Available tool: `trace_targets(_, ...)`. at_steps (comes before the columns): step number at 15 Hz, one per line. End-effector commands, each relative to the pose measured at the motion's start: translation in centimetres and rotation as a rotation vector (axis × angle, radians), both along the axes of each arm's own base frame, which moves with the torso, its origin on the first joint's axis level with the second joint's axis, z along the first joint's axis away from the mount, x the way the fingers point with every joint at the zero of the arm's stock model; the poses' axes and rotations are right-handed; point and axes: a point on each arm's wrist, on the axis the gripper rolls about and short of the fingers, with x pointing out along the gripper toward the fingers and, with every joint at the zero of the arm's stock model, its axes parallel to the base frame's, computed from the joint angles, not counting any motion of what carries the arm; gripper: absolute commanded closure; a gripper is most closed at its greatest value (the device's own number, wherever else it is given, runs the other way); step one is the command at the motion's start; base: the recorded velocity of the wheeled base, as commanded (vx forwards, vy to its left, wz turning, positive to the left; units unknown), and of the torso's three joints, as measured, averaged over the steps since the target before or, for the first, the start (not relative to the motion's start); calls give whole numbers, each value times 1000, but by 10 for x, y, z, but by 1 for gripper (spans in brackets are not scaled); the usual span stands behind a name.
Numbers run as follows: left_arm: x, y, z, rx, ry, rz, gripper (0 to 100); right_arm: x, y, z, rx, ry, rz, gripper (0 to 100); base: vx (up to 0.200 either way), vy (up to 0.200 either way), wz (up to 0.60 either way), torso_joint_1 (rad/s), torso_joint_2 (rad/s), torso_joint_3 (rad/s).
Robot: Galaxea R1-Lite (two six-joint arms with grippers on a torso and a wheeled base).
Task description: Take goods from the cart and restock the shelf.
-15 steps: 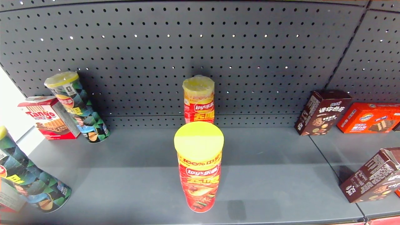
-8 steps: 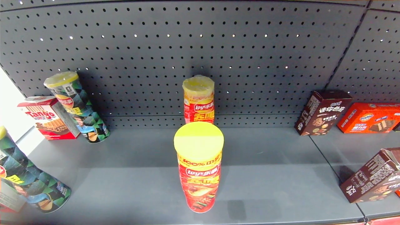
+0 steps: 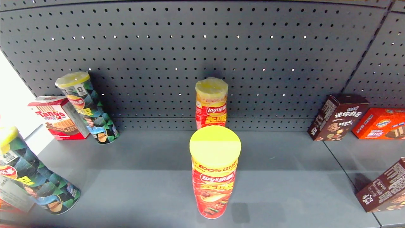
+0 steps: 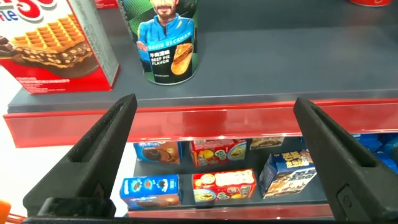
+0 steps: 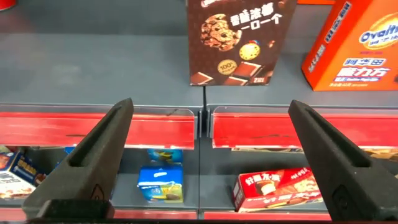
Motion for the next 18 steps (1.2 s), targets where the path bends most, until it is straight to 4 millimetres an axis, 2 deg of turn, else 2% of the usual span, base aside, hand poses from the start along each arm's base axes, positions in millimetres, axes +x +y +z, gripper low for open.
trace_targets(1, 0, 0, 0, 0, -1, 0, 0, 0, 0, 0, 0, 0, 0, 0, 0, 0, 0, 0, 0, 0)
trace_targets(7, 0, 0, 0, 0, -1, -1, 0, 0, 0, 0, 0, 0, 0, 0, 0, 0, 0, 0, 0, 0)
trace_targets(10, 0, 0, 0, -5, -1, 2, 0, 0, 0, 0, 0, 1, 0, 0, 0, 200, 0, 1, 2, 4)
trace_targets(17, 0, 0, 0, 0, 0, -1, 0, 0, 0, 0, 0, 1, 0, 0, 0, 0, 0, 0, 0, 0)
trace_targets(18, 0, 0, 0, 1, 0, -1, 0, 0, 0, 0, 0, 0, 0, 0, -200, 0, 0, 7, 2, 2)
